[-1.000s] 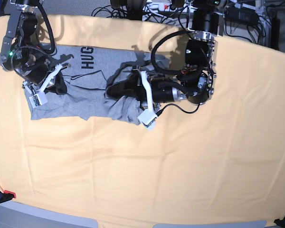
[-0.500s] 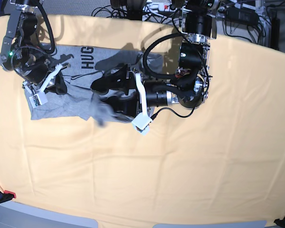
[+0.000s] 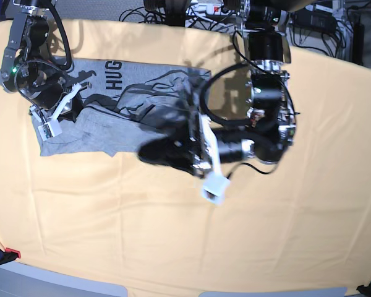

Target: Layout the t-shirt on the table in an organized manner, then fold the t-shirt properly

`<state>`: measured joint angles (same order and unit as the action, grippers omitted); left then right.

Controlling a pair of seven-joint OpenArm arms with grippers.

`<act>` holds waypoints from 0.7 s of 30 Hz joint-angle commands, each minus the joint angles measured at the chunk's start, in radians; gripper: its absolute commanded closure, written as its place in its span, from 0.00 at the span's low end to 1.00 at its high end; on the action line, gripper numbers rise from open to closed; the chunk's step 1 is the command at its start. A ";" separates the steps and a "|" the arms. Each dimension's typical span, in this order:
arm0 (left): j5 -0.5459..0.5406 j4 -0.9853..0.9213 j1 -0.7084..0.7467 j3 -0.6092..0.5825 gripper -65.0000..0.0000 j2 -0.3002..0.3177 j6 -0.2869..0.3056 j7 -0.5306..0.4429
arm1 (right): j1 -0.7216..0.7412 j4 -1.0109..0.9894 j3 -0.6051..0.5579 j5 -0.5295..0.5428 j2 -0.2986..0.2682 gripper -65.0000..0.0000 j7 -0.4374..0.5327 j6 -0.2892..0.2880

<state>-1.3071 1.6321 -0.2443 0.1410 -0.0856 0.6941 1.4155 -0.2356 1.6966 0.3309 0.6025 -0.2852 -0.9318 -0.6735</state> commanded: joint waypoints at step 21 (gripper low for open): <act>0.611 0.014 0.122 -0.075 1.00 0.027 -0.115 -0.217 | -0.002 0.004 0.003 -0.022 -0.011 1.00 -0.033 0.003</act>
<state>-0.6724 1.6314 -0.1047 0.0685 -0.0547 0.5789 1.2217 -0.2356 1.6966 0.3309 0.6025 -0.2852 -0.9318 -0.6735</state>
